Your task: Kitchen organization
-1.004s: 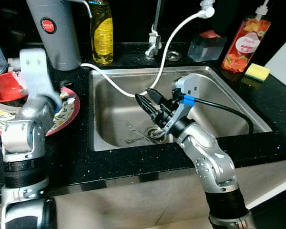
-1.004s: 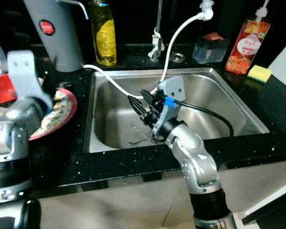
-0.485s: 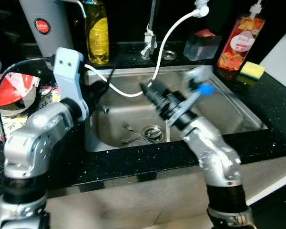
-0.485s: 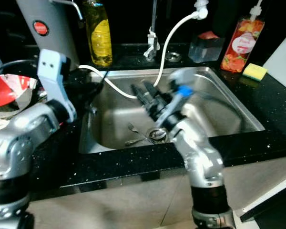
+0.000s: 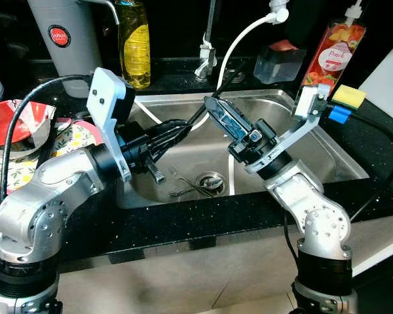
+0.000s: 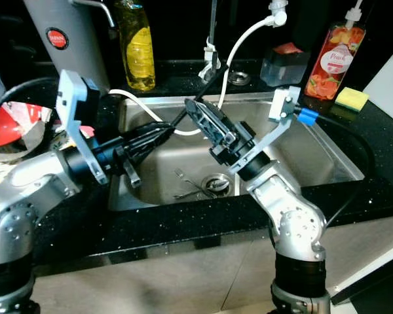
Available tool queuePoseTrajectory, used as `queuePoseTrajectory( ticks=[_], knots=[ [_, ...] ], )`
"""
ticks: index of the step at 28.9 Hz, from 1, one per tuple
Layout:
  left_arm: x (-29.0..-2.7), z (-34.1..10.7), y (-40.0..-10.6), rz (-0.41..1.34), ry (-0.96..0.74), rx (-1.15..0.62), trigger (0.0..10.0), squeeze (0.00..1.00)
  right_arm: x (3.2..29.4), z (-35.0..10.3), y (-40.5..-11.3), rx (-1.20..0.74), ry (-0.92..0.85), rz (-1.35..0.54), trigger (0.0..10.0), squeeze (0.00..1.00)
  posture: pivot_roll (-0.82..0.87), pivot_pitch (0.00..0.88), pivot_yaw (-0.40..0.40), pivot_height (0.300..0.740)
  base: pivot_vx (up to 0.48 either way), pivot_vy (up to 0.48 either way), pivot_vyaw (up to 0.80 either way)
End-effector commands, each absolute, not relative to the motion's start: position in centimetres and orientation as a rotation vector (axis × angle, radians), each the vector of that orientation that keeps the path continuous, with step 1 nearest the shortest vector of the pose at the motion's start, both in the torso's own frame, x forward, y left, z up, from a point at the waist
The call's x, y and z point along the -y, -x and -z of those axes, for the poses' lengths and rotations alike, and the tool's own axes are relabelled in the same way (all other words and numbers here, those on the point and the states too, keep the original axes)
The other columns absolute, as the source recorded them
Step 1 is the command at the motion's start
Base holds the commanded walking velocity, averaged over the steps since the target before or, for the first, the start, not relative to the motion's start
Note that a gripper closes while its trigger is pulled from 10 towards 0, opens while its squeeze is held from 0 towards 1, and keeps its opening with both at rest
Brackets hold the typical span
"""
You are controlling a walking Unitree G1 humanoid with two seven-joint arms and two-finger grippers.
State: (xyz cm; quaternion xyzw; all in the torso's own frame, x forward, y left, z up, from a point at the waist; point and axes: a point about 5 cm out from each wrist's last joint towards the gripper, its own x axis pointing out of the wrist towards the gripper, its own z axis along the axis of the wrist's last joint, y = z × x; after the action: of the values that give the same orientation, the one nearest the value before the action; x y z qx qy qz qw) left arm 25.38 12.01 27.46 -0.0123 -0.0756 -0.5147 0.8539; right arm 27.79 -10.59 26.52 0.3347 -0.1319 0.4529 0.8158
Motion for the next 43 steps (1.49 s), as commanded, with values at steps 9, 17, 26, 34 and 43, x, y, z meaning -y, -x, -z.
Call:
queuePoseTrajectory(
  ticks=[9, 17, 26, 34, 43],
  knots=[
    [-11.3, -27.4, -25.6, 1.130, 0.010, 0.159, 10.0, 0.00, 10.9, -26.7, -27.4, 0.267, -0.734, -0.968, 2.5, 0.00, 0.02, 0.000, -0.024, 0.740, 0.000, 0.000, 0.00],
    [-11.6, -27.4, -26.2, 1.061, -0.015, 0.190, 10.0, 0.00, 11.1, -26.8, -27.1, 0.270, -0.751, -0.975, 0.0, 0.00, 0.03, 0.000, -0.025, 0.740, 0.000, 0.000, 0.00],
    [-11.7, -27.8, -26.7, 1.000, 0.057, 0.211, 10.0, 0.97, 11.1, -26.4, -27.3, 0.242, -0.738, -0.961, 0.0, 0.00, 0.03, 0.000, -0.028, 0.740, 0.000, 0.000, 0.00],
    [-14.2, -27.0, -28.0, 0.781, 0.072, 0.096, 10.0, 0.00, 10.2, -23.0, -30.0, 0.130, -0.349, -0.654, 10.0, 0.00, 0.06, 0.000, -0.029, 0.740, 0.000, 0.000, 0.00],
    [-16.1, -23.4, -30.7, 0.518, 0.116, -0.212, 10.0, 0.00, 10.5, -21.0, -32.0, 0.091, -0.126, -0.421, 10.0, 0.00, 0.07, 0.000, 0.002, 0.740, 0.000, 0.000, 0.00]
  ],
)
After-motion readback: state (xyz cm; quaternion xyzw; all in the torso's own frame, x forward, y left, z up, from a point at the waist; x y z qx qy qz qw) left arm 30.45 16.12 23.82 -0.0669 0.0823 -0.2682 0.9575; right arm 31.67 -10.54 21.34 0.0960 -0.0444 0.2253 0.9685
